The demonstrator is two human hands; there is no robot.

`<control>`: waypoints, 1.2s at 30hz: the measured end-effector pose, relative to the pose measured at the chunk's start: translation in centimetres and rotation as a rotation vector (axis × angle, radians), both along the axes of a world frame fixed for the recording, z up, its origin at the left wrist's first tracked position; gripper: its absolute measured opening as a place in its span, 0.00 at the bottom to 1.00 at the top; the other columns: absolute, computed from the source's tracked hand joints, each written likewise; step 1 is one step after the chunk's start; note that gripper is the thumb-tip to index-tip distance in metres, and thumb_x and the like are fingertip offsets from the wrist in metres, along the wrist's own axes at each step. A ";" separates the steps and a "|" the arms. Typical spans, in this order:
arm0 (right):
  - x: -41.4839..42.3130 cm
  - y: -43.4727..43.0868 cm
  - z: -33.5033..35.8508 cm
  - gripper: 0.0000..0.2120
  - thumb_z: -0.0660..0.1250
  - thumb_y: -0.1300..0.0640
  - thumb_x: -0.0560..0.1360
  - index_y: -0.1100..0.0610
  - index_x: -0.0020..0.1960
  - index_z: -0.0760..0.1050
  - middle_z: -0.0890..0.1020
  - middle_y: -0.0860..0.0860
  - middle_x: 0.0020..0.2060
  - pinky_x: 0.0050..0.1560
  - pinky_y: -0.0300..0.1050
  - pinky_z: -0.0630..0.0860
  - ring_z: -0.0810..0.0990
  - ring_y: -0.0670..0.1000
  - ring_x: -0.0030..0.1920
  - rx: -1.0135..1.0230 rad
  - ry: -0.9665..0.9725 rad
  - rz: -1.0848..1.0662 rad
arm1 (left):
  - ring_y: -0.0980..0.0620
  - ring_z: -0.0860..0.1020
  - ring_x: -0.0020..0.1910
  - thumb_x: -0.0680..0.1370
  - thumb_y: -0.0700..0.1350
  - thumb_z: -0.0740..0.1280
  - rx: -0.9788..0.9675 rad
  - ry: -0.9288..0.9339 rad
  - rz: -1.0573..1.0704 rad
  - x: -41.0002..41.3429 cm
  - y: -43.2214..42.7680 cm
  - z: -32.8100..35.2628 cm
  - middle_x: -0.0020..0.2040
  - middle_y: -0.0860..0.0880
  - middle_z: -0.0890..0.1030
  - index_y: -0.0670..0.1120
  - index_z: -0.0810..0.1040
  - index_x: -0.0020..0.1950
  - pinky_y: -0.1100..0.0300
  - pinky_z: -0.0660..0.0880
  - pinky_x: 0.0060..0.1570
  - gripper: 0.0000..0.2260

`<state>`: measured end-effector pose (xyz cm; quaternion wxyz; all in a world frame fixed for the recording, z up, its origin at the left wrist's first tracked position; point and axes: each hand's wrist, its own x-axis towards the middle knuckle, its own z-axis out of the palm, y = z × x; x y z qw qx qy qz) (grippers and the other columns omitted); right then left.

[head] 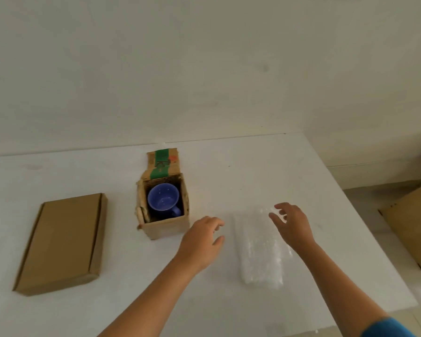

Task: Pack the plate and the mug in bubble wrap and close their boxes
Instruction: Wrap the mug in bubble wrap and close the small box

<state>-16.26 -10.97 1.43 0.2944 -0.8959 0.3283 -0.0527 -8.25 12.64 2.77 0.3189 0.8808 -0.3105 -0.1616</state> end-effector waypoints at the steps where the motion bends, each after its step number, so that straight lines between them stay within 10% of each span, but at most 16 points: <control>1: -0.4 -0.7 -0.6 0.16 0.69 0.52 0.74 0.57 0.58 0.75 0.79 0.58 0.52 0.48 0.44 0.74 0.78 0.53 0.47 0.028 0.043 -0.021 | 0.53 0.76 0.54 0.76 0.49 0.65 0.045 0.064 0.011 -0.3 -1.2 -0.9 0.56 0.50 0.77 0.50 0.71 0.63 0.57 0.76 0.53 0.16; 14: -0.1 -1.0 -2.0 0.16 0.71 0.57 0.72 0.59 0.57 0.73 0.79 0.53 0.42 0.34 0.39 0.71 0.76 0.50 0.39 0.514 -0.046 -0.324 | 0.50 0.80 0.42 0.70 0.51 0.72 -0.145 0.713 0.469 -1.4 -7.6 -3.8 0.42 0.49 0.81 0.47 0.76 0.44 0.54 0.78 0.43 0.10; 18: 1.8 -0.4 0.1 0.12 0.70 0.56 0.73 0.58 0.53 0.75 0.80 0.52 0.43 0.37 0.40 0.72 0.77 0.49 0.41 0.595 -0.159 -0.325 | 0.49 0.82 0.48 0.73 0.48 0.70 -0.358 0.814 0.471 -0.7 -6.9 -1.3 0.51 0.47 0.83 0.49 0.78 0.52 0.48 0.79 0.53 0.09; 27: 8.4 5.9 6.8 0.14 0.68 0.54 0.75 0.51 0.59 0.73 0.81 0.57 0.50 0.49 0.55 0.80 0.82 0.57 0.50 0.934 -0.332 0.085 | 0.51 0.83 0.50 0.74 0.45 0.69 -0.746 0.711 0.608 4.6 -0.4 5.6 0.51 0.49 0.84 0.48 0.78 0.57 0.53 0.79 0.50 0.12; 36: 15.3 15.2 6.4 0.18 0.70 0.57 0.73 0.53 0.60 0.67 0.78 0.53 0.45 0.43 0.42 0.76 0.78 0.50 0.42 0.641 -0.287 0.027 | 0.59 0.76 0.43 0.69 0.46 0.74 -0.503 0.199 0.782 10.1 7.8 5.7 0.50 0.52 0.74 0.48 0.65 0.63 0.66 0.73 0.38 0.27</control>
